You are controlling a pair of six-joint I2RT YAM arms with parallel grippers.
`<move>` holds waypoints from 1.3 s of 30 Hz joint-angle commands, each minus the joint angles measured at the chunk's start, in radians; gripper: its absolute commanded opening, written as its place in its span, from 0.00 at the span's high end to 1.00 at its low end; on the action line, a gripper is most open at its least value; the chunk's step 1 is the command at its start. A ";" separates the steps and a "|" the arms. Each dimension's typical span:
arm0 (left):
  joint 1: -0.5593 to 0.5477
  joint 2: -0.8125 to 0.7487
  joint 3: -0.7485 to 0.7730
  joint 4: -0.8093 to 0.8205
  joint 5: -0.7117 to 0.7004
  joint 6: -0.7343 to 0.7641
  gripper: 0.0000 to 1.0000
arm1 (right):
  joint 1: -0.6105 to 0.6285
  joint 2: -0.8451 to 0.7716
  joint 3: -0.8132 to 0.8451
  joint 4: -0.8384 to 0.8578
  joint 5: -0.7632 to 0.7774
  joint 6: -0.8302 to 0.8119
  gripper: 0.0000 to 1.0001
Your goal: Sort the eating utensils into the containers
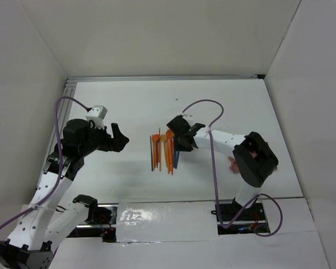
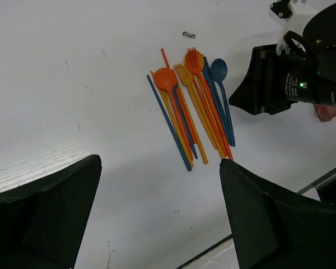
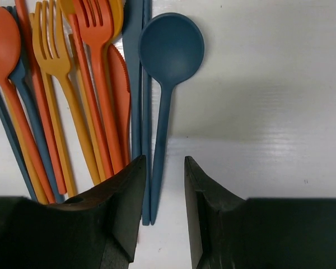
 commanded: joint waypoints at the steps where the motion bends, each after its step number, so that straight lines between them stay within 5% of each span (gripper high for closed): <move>1: -0.001 -0.001 0.040 0.043 0.023 0.035 0.00 | 0.006 0.034 0.045 0.047 0.032 0.003 0.60; 9: -0.003 0.007 0.037 0.051 0.000 0.057 0.00 | -0.002 0.106 0.065 0.027 0.065 -0.003 0.73; 16: -0.004 0.016 0.031 0.058 -0.003 0.069 0.00 | -0.008 0.146 0.063 0.073 0.043 -0.023 0.74; 19: -0.001 0.025 0.032 0.063 -0.006 0.071 0.00 | -0.011 0.174 0.063 0.042 0.092 -0.017 0.87; 20: -0.003 0.028 0.032 0.068 -0.004 0.075 0.00 | -0.016 0.174 0.072 0.020 0.107 -0.011 1.00; 22: -0.001 0.033 0.031 0.075 -0.007 0.077 0.00 | -0.045 0.178 0.072 -0.017 0.146 0.003 1.00; 31: -0.004 0.061 0.029 0.117 0.005 0.072 0.00 | -0.213 -0.260 0.175 -0.230 0.250 0.070 1.00; 34: 0.000 0.073 0.023 0.146 0.034 0.063 0.00 | -0.343 -0.381 0.175 -0.331 0.337 0.339 1.00; 39: 0.000 0.116 0.023 0.177 0.037 0.051 0.00 | -0.575 -0.444 0.059 -0.377 0.307 0.507 1.00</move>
